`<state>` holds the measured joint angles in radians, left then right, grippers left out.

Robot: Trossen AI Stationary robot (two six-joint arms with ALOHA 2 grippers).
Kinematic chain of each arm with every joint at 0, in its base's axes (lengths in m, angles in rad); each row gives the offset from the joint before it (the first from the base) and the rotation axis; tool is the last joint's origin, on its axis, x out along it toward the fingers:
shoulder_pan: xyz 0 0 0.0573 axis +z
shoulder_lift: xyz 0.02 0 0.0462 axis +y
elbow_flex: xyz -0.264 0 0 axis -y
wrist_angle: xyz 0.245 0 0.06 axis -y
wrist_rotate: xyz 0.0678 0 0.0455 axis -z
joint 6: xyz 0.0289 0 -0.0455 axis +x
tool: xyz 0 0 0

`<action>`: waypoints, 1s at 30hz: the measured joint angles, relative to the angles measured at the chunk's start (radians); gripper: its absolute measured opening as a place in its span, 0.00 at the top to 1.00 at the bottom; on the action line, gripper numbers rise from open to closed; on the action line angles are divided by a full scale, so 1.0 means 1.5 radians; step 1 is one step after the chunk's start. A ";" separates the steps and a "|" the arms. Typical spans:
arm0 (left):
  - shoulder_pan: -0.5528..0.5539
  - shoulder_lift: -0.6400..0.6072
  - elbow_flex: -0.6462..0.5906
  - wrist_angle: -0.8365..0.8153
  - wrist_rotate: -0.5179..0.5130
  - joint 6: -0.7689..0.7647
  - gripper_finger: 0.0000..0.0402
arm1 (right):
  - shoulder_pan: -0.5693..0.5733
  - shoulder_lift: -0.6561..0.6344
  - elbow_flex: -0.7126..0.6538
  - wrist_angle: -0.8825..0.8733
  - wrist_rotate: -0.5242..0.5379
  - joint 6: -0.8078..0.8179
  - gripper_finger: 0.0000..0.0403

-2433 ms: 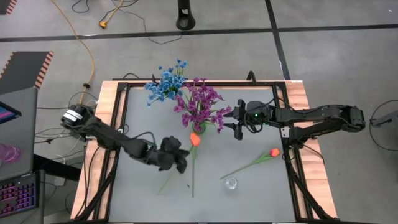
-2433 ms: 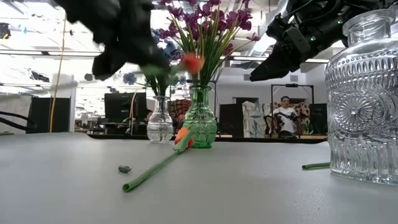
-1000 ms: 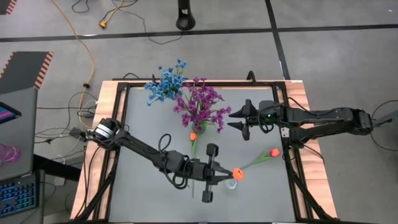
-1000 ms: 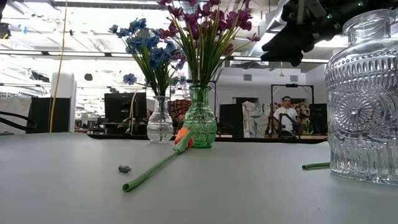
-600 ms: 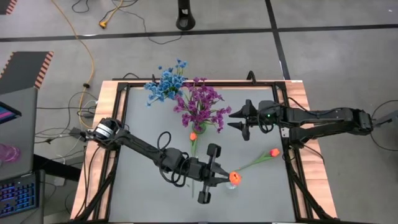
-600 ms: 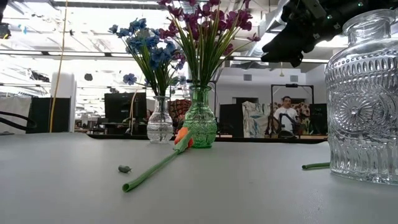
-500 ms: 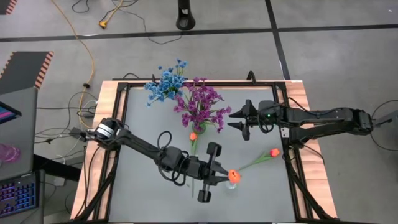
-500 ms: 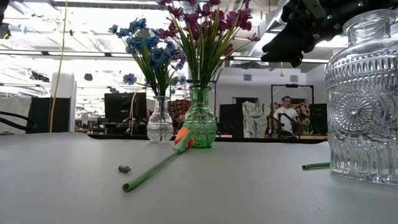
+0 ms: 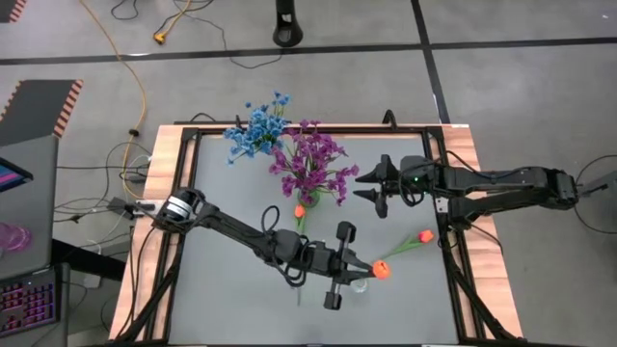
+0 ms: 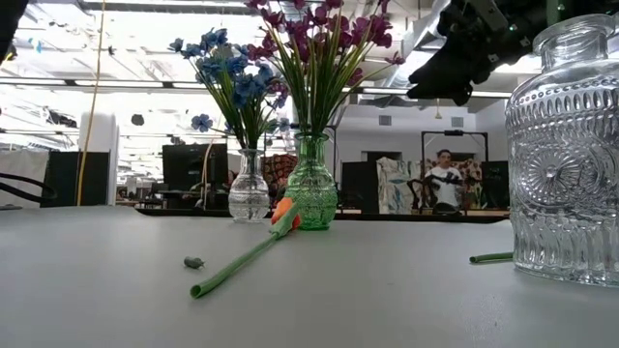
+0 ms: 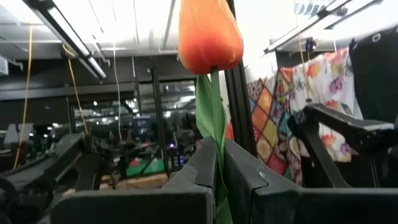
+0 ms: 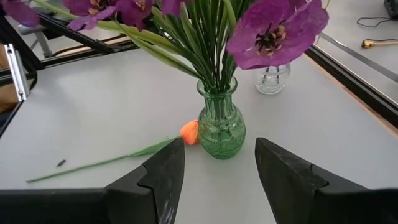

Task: Sort flowers into vase by color
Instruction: Put the top orange flower into the bottom transparent vase

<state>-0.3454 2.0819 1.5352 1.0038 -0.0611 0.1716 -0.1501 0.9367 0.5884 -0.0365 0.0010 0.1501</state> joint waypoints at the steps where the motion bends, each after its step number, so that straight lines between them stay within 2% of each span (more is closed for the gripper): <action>1: 0.000 0.000 0.000 -0.001 0.000 0.000 1.00 | 0.000 0.000 0.000 -0.002 0.000 0.000 0.44; 9: 0.000 -0.001 -0.001 -0.092 -0.016 -0.002 1.00 | -0.001 0.000 0.000 -0.011 0.000 0.000 0.44; 17: 0.000 -0.001 -0.001 -0.151 -0.083 -0.036 0.98 | -0.001 0.000 0.000 -0.011 0.000 0.000 0.44; 24: 0.000 -0.001 -0.001 -0.177 -0.107 -0.065 0.78 | -0.001 0.000 0.000 -0.012 0.000 0.000 0.44; 30: -0.001 -0.039 -0.001 -0.307 -0.121 -0.076 0.64 | -0.001 -0.013 0.000 -0.029 0.000 0.000 0.44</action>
<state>-0.3473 2.0239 1.5341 0.5432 -0.2424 0.0583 -0.1513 0.9174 0.5884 -0.0798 0.0010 0.1507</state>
